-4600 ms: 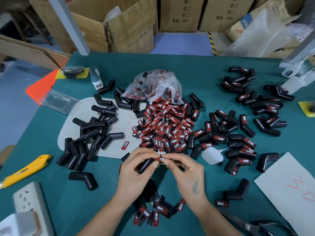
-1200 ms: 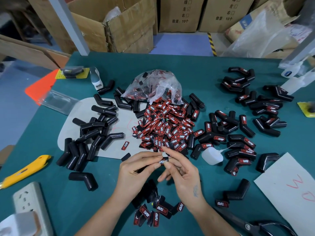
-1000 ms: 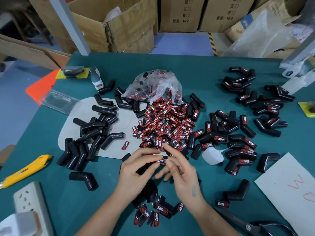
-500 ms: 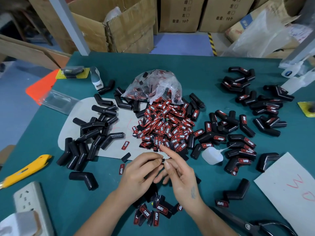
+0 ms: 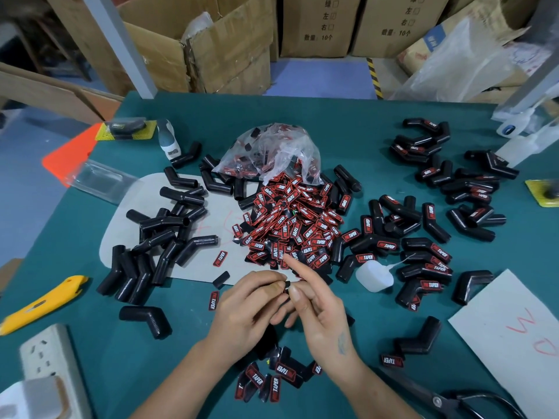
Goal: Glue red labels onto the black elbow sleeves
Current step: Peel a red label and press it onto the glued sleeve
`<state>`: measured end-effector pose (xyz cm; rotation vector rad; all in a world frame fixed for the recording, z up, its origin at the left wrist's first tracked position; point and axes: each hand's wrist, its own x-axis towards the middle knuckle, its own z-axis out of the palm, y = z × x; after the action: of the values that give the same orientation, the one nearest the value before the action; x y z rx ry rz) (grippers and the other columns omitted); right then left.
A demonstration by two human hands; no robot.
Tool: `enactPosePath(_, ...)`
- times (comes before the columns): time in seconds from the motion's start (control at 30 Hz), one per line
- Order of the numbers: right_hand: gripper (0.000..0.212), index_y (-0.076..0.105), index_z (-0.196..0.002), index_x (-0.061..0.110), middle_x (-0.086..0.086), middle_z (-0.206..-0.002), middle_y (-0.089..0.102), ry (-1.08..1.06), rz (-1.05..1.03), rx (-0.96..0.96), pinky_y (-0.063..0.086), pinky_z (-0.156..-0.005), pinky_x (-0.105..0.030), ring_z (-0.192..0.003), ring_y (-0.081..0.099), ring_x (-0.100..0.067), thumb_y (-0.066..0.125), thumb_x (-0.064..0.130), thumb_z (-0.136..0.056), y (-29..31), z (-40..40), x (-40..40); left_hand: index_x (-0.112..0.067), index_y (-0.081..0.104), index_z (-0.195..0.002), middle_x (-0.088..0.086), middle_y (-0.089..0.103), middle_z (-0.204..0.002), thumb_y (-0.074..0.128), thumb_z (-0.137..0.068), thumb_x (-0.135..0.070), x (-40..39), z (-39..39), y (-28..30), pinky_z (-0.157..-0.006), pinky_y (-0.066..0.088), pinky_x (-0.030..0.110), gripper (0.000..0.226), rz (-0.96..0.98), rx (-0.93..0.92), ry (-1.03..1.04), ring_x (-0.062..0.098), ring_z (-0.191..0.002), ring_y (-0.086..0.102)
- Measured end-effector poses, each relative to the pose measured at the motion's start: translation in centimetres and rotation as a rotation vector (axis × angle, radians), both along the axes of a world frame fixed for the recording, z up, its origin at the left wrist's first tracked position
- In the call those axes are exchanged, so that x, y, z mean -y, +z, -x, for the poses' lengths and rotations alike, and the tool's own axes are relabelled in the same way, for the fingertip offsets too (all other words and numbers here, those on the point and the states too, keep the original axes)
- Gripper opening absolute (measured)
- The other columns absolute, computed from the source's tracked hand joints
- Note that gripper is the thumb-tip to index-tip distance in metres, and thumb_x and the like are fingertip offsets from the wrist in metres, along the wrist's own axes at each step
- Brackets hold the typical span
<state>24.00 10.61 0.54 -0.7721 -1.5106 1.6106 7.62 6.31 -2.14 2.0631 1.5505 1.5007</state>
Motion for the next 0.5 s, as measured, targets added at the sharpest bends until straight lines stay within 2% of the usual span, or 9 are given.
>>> enactPosePath(0.1, 0.042, 0.049, -0.154, 0.035, -0.006, -0.083, 0.075, -0.003, 0.001, -0.017, 0.059, -0.071, -0.030, -0.077, 0.076, -0.024, 0.048, 0.030, -0.112, 0.09, -0.02, -0.16, -0.015, 0.069, -0.121, -0.002, 0.069, -0.126, 0.066, -0.105, -0.020, 0.40, -0.24, 0.23, -0.099, 0.055, 0.032, 0.017, 0.076, 0.151, 0.030, 0.020, -0.115, 0.070)
enactPosePath(0.2, 0.043, 0.048, -0.155, 0.034, -0.005, -0.085, 0.074, -0.011, -0.004, -0.001, 0.059, -0.074, -0.030, -0.080, 0.074, -0.023, 0.049, 0.034, -0.112, 0.12, -0.16, -0.36, -0.019, 0.067, -0.121, -0.009, 0.070, -0.130, 0.068, -0.104, -0.022, 0.57, -0.60, 0.57, -0.102, 0.053, 0.030, 0.017, 0.083, 0.211, 0.057, 0.019, -0.118, 0.071)
enactPosePath(0.37, 0.047, 0.050, -0.154, 0.033, -0.004, -0.096, 0.072, -0.032, 0.030, -0.009, 0.059, -0.074, -0.030, -0.083, 0.071, -0.018, 0.056, 0.020, -0.109, 0.07, 0.10, -0.25, -0.018, 0.066, -0.119, -0.008, 0.070, -0.132, 0.070, -0.103, -0.018, 0.45, -0.40, 0.50, -0.102, 0.052, 0.030, 0.016, 0.068, 0.201, 0.056, 0.020, -0.118, 0.071)
enactPosePath(0.5, 0.046, 0.058, -0.147, 0.035, -0.003, -0.085, 0.069, -0.096, 0.076, -0.006, 0.056, -0.072, -0.025, -0.076, 0.066, -0.014, 0.064, 0.027, -0.103, 0.36, -0.02, -0.36, -0.014, 0.069, -0.117, -0.005, 0.069, -0.132, 0.073, -0.097, -0.009, 0.38, -0.50, 0.79, -0.104, 0.050, 0.028, 0.022, 0.078, 0.211, 0.038, 0.021, -0.120, 0.069)
